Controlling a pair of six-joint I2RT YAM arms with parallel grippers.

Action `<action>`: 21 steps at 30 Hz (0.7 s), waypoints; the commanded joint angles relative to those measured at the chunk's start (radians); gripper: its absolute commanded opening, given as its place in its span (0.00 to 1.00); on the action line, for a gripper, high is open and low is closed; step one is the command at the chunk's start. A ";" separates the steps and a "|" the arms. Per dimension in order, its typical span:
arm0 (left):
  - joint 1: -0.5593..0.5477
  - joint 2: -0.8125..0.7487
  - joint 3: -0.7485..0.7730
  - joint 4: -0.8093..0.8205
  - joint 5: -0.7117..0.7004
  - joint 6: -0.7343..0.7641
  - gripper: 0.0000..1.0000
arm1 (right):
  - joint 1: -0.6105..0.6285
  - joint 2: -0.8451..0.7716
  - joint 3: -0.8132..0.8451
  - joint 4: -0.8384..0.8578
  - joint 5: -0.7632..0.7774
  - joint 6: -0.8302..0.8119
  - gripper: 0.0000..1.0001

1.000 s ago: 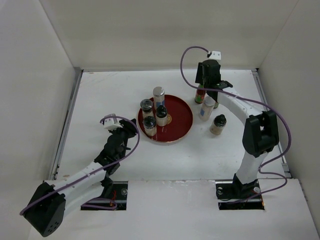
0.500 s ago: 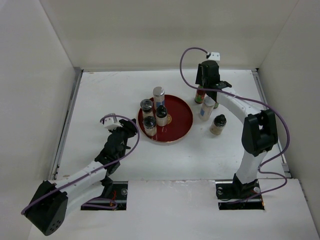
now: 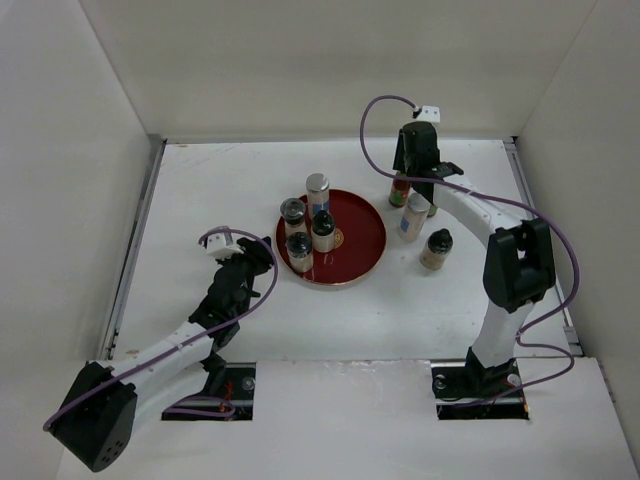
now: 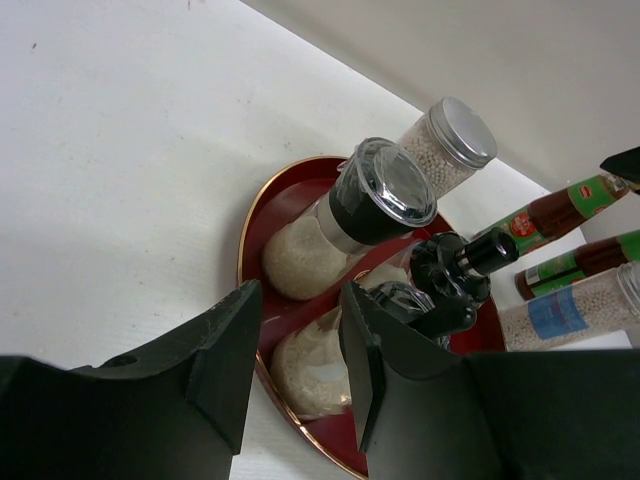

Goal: Organize the condiment bottles

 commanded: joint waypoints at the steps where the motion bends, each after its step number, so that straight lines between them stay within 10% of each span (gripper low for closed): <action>1: 0.007 -0.009 -0.008 0.056 0.007 -0.013 0.36 | 0.000 -0.023 0.025 0.042 0.002 -0.002 0.33; 21: 0.022 0.019 -0.015 0.064 0.006 -0.033 0.38 | 0.200 -0.151 0.110 0.147 0.065 -0.117 0.28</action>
